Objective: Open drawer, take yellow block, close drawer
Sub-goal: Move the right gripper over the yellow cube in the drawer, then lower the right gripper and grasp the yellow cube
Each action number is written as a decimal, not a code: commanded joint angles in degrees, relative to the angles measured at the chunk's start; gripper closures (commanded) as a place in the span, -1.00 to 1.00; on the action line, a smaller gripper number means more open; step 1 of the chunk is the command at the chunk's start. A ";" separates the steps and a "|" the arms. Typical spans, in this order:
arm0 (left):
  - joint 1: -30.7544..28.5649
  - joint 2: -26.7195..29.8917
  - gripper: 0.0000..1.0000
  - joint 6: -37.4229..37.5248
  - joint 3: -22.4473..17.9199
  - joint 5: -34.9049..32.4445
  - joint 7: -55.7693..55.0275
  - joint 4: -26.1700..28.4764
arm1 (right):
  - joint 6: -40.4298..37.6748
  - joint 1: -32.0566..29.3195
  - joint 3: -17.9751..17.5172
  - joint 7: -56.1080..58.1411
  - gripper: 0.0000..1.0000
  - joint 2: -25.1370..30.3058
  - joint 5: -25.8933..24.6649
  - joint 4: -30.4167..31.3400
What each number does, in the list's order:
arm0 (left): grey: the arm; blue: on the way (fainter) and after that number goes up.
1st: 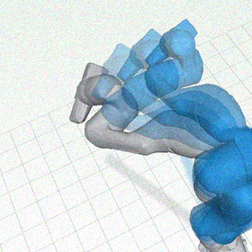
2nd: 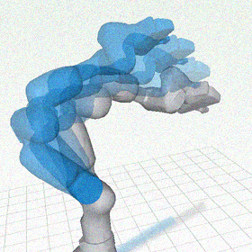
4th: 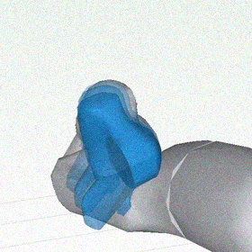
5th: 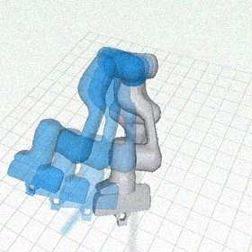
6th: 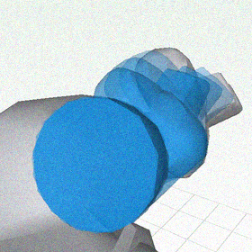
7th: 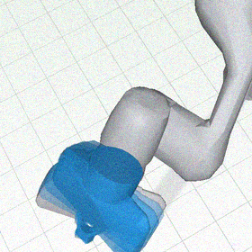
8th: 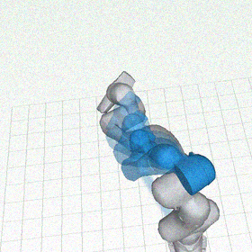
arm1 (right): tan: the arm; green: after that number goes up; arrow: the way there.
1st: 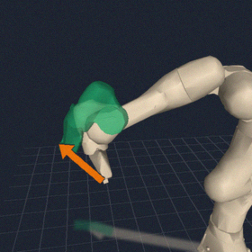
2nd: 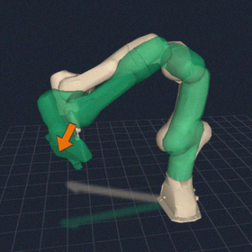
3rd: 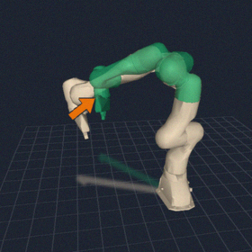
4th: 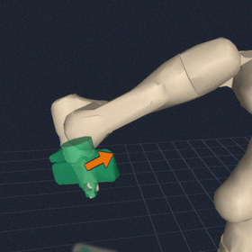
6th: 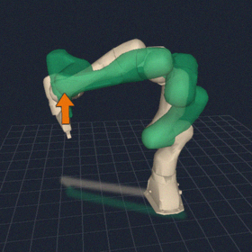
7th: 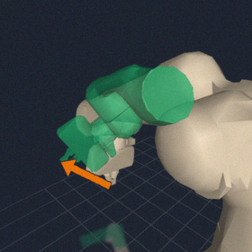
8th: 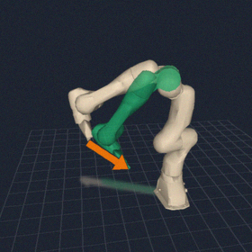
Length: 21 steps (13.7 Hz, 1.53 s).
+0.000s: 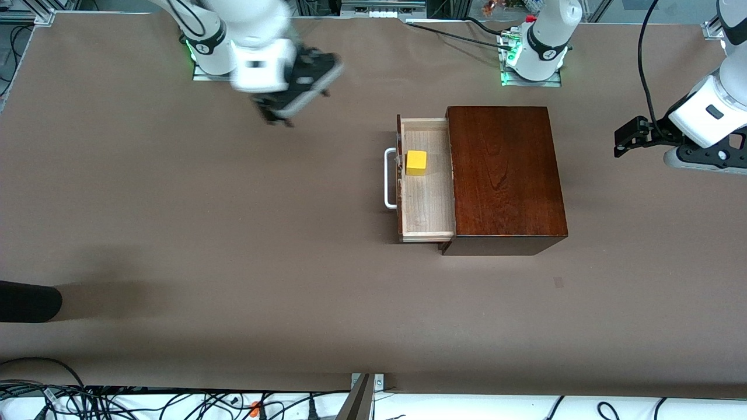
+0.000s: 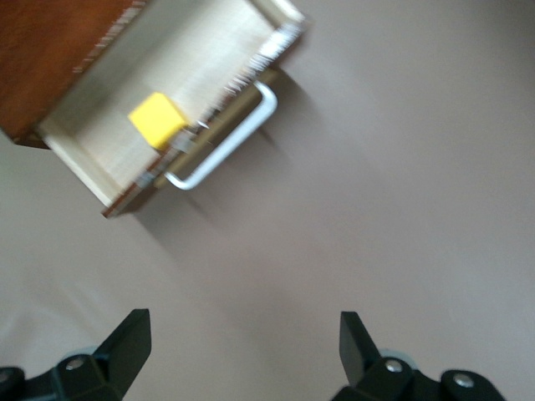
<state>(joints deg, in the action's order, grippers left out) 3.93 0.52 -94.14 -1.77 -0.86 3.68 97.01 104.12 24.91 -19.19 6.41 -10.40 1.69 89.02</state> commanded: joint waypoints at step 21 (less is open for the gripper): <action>-0.85 -1.49 -1.00 1.32 0.19 -0.46 0.97 -1.39 | 9.25 20.34 1.69 12.85 -1.00 -36.88 -20.67 -25.74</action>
<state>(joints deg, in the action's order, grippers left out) 3.44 -0.53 -93.95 -1.75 -0.86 3.68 96.84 112.57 43.65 -18.46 20.20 -45.48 -17.68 65.21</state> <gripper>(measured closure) 0.000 0.000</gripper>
